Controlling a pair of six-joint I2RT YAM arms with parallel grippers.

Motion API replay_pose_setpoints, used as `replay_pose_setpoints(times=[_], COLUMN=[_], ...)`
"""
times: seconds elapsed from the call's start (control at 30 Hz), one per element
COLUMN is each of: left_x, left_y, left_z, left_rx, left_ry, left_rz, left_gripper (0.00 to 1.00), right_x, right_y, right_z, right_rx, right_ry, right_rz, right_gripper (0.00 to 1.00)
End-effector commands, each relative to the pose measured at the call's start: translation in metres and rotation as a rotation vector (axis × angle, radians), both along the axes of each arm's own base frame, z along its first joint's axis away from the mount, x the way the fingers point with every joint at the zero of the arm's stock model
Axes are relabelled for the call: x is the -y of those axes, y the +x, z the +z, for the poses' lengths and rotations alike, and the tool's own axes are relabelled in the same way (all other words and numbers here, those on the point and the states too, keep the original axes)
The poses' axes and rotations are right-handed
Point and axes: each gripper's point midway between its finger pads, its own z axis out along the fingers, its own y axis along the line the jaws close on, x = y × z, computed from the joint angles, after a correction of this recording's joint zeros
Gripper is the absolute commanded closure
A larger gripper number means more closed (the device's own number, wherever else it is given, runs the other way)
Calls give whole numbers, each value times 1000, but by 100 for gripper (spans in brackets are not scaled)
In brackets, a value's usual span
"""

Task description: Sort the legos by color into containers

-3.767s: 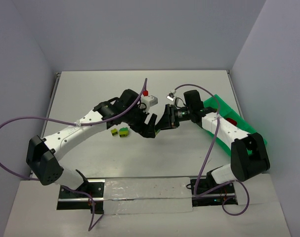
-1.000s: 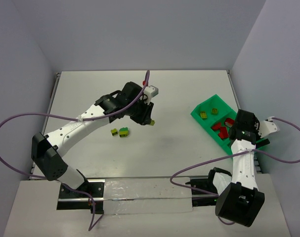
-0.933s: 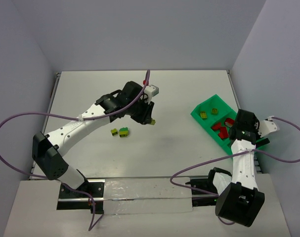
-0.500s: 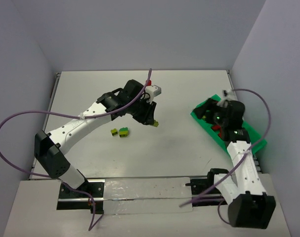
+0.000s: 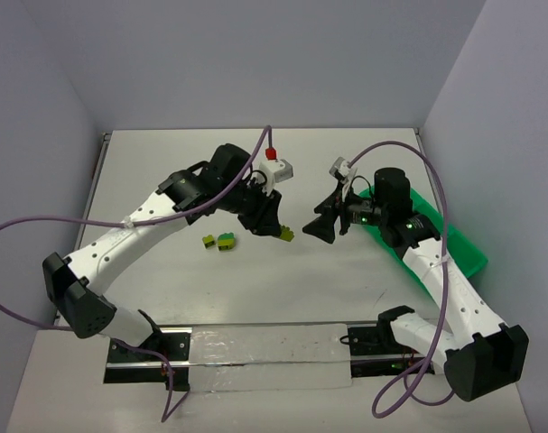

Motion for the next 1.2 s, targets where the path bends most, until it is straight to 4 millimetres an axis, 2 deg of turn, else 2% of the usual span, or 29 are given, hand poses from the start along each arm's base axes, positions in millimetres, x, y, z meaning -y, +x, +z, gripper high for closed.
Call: replay_pose_setpoints(times=[0.0, 0.13, 0.47, 0.73, 0.97, 1.17], left_x=[-2, -2, -1, 0, -1, -3], left_y=[-16, -18, -20, -23, -23, -22], left_z=[34, 38, 30, 32, 32, 32], left_rx=[76, 87, 61, 61, 65, 77], left_ry=[-111, -129, -117, -124, -119, -114], left_rz=[-90, -104, -116, -120, -122, -112], left_gripper=[100, 100, 100, 100, 100, 100], right_x=[-14, -16, -46, -67, -76, -83], right_y=[-26, -29, -51, -51, -48, -49], right_z=[16, 15, 13, 7, -1, -8], right_rx=[121, 120, 37, -13, -69, -122], right_ry=[10, 8, 42, 42, 55, 42], right_rz=[235, 265, 464, 548, 599, 652], right_gripper=[19, 19, 20, 20, 22, 29])
